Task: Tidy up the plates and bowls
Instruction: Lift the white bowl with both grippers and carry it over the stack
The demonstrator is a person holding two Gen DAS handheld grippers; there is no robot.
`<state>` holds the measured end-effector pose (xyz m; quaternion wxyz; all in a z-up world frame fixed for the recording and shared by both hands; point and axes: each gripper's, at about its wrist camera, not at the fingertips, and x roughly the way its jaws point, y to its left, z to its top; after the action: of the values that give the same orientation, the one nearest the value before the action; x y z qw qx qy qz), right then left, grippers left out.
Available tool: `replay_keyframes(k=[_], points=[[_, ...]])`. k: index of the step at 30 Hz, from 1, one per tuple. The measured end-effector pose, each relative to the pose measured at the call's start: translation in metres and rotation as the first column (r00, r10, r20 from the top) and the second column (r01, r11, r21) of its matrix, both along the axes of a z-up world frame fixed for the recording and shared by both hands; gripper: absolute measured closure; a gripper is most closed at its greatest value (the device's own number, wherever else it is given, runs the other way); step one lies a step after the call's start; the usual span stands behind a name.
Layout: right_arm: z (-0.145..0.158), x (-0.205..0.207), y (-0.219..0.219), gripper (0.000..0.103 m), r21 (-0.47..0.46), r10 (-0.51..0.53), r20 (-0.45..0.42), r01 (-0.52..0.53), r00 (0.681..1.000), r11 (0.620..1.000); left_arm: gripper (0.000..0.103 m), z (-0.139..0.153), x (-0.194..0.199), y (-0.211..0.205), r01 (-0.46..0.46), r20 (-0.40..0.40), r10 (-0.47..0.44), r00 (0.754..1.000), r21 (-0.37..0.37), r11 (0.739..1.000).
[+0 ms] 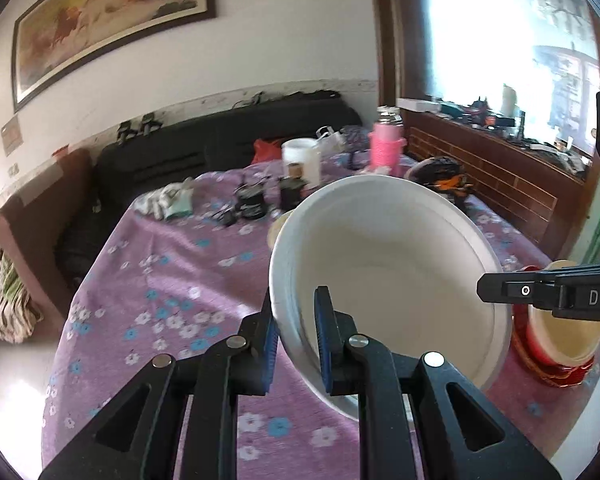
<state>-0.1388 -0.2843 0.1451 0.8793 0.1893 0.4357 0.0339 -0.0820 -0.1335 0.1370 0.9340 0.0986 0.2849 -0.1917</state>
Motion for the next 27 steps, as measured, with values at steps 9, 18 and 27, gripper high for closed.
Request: replay_keyframes(k=[9, 18, 27], points=[[0.02, -0.045, -0.054, 0.091, 0.01, -0.095, 0.026, 0.095, 0.995, 0.995, 0.087, 0.014, -0.024, -0.056, 0.11, 0.023, -0.11, 0.994, 0.004, 0.994], [0.019, -0.094, -0.109, 0.091, 0.039, -0.224, -0.008, 0.224, 0.974, 0.974, 0.087, 0.009, -0.049, -0.119, 0.258, -0.012, -0.258, 0.966, 0.031, 0.966], [0.012, -0.14, -0.15, 0.091, 0.058, -0.341, -0.052, 0.343, 0.939, 0.937, 0.086, -0.002, -0.065, -0.165, 0.375, -0.061, -0.372, 0.926, 0.046, 0.926]])
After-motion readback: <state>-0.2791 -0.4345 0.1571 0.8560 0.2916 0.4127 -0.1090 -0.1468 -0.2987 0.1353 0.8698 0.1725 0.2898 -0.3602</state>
